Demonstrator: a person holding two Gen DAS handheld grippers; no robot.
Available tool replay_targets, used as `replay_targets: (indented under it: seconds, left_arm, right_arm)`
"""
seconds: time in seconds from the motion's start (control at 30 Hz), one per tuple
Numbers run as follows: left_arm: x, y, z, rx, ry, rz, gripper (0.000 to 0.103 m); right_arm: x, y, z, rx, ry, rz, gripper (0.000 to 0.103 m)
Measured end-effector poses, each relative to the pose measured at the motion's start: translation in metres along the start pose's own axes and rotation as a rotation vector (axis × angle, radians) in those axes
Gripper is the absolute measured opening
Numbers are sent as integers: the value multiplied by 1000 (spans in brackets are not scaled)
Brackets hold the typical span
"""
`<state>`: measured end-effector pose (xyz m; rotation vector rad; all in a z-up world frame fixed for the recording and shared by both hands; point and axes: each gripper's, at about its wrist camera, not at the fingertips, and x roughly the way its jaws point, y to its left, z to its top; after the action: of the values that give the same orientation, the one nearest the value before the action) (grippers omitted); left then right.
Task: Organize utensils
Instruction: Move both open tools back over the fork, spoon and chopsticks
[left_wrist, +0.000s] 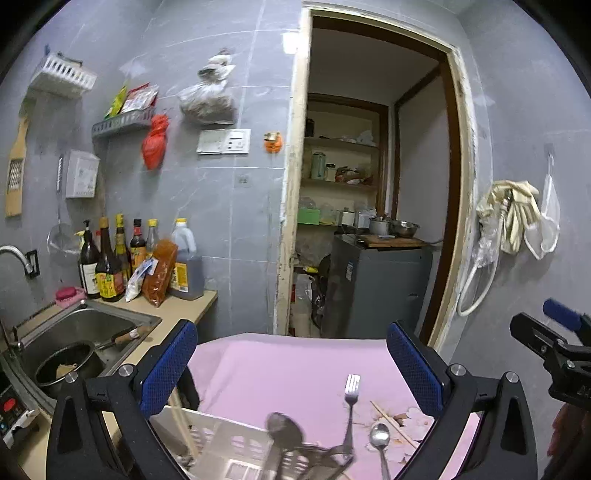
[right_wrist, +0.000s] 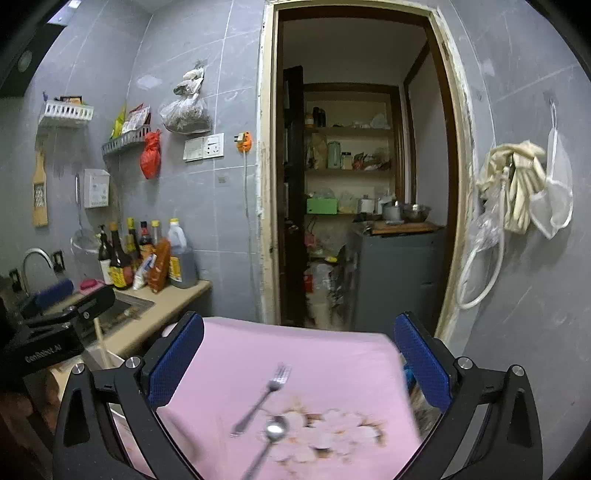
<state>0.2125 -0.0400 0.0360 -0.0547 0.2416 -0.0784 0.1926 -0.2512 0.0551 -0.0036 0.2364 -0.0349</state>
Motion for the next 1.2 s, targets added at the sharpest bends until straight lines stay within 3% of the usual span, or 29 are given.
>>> replay_targets:
  seconds: [0.4, 0.57, 0.87, 1.2]
  left_arm:
    - [30, -65, -13, 54, 50, -14, 103]
    - [63, -82, -18, 81, 156, -36, 103]
    - [105, -94, -35, 28, 269, -52, 99]
    - [125, -112, -76, -10, 377, 3, 72]
  right_arm:
    - [30, -68, -16, -16, 51, 30, 102]
    - [52, -89, -35, 11, 105, 55, 101]
    - [94, -108, -83, 79, 244, 96, 100]
    - [127, -118, -127, 122, 389, 181, 67]
